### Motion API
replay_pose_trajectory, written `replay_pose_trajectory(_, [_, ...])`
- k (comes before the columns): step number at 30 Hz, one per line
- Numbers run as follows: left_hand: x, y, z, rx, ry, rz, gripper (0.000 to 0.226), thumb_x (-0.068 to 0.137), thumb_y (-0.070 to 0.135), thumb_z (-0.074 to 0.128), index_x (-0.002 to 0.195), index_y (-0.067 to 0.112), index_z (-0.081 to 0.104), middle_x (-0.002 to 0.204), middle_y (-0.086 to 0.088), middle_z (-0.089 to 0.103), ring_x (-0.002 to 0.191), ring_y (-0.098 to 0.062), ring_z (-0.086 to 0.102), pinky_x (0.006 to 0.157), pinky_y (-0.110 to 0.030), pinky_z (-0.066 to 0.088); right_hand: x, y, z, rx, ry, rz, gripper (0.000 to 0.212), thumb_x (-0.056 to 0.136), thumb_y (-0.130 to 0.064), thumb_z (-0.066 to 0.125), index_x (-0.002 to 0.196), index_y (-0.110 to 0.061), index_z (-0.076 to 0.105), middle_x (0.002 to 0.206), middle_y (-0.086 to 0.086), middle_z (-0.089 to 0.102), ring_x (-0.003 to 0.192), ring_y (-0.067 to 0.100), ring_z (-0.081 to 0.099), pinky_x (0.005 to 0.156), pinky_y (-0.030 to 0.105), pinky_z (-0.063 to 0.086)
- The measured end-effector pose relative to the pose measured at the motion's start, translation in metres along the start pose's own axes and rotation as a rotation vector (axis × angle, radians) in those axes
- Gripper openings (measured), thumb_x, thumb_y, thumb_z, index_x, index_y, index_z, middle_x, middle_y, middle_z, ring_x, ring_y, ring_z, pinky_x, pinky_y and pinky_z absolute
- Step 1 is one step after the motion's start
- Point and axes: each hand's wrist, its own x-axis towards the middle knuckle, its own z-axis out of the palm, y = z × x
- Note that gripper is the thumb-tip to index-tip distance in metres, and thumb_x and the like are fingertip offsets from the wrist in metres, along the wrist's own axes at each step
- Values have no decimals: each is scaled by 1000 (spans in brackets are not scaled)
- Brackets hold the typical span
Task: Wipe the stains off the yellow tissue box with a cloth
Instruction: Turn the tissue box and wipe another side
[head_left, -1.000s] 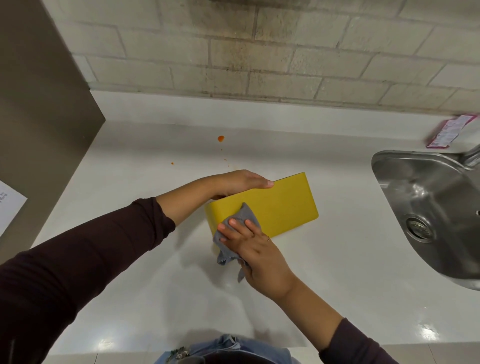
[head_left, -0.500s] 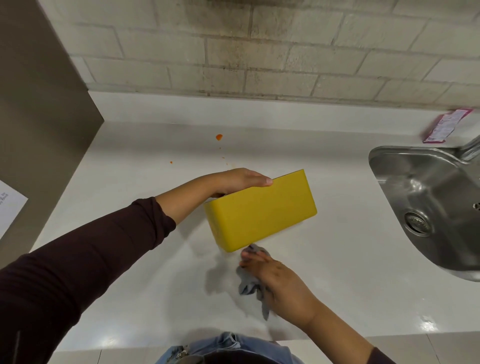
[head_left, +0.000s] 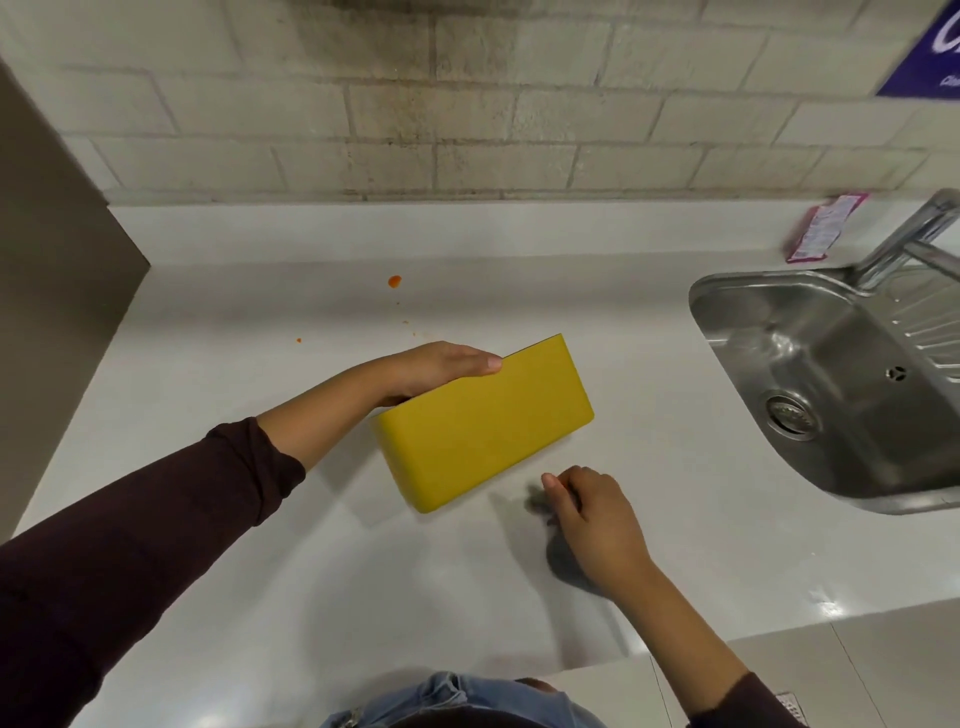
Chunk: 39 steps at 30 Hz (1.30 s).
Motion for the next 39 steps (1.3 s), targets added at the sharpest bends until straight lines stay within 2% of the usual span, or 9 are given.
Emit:
replay_pose_trajectory(5, [-2, 3, 1, -12, -15, 0, 43, 86, 50, 48, 125, 31, 54, 132, 3, 57, 109, -12, 59, 91, -29, 45, 10, 6, 8, -152, 208, 4, 18, 95, -20, 51, 94, -16, 69, 107, 4, 61, 104, 25, 51, 89, 37, 36])
replay_pose_trajectory(9, [-5, 8, 2, -5, -30, 12, 30, 89, 46, 46, 118, 43, 53, 133, 8, 54, 100, 0, 57, 81, -18, 44, 21, -24, -4, 531, 36, 335, 29, 94, -3, 42, 115, -10, 61, 111, 7, 65, 103, 27, 60, 88, 33, 44])
replay_pose_trajectory(12, [-6, 10, 4, 69, -32, 25, 41, 91, 43, 44, 131, 33, 46, 147, 5, 39, 121, -8, 47, 98, -22, 34, 26, -40, -17, 920, -73, 535, 21, 87, 4, 42, 98, 11, 58, 114, 43, 52, 101, 53, 52, 78, 38, 39])
replay_pose_trajectory(17, [-20, 20, -9, 82, -9, 103, 43, 94, 30, 42, 137, 27, 38, 155, 7, 21, 141, -13, 22, 107, -25, 17, 19, -58, -44, 1209, -125, 416, 36, 95, -2, 32, 125, -3, 53, 130, 11, 57, 115, 31, 58, 105, 48, 40])
replay_pose_trajectory(22, [-50, 19, -13, 13, -5, 211, 46, 93, 20, 44, 137, 31, 36, 152, 19, 14, 143, -4, 6, 108, -22, 12, 8, -78, -54, 1148, -1, 391, 30, 96, 0, 40, 108, -16, 62, 113, 2, 66, 102, 25, 65, 95, 42, 49])
replay_pose_trajectory(27, [-82, 18, 2, -12, 64, 262, 76, 53, 85, 52, 120, 53, 36, 151, 20, 14, 143, -1, 3, 116, -32, 8, -16, -92, -42, 942, 26, 317, 36, 87, 3, 56, 118, -13, 64, 107, 1, 72, 104, 26, 64, 95, 45, 50])
replay_pose_trajectory(33, [-83, 14, 25, -153, 475, 287, 73, 48, 93, 35, 107, 52, 48, 143, 9, 39, 139, -17, 27, 117, -50, 15, -30, -97, -19, 951, -127, 168, 51, 87, 16, 42, 113, -26, 57, 72, -14, 74, 90, 14, 71, 83, 23, 55])
replay_pose_trajectory(37, [-81, 12, 23, -234, 524, 267, 61, 62, 72, 42, 116, 43, 49, 140, -1, 49, 138, -25, 32, 115, -52, 22, -30, -74, -18, 456, -28, -243, 61, 80, 18, 40, 116, -27, 61, 109, -9, 71, 93, 8, 68, 83, 19, 51])
replay_pose_trajectory(39, [-81, 11, 25, -252, 517, 273, 53, 67, 64, 43, 114, 42, 52, 139, 0, 50, 139, -25, 31, 115, -52, 21, -13, -47, -31, -32, 25, -473, 50, 69, 12, 60, 107, -18, 69, 114, 5, 69, 98, 24, 66, 83, 32, 53])
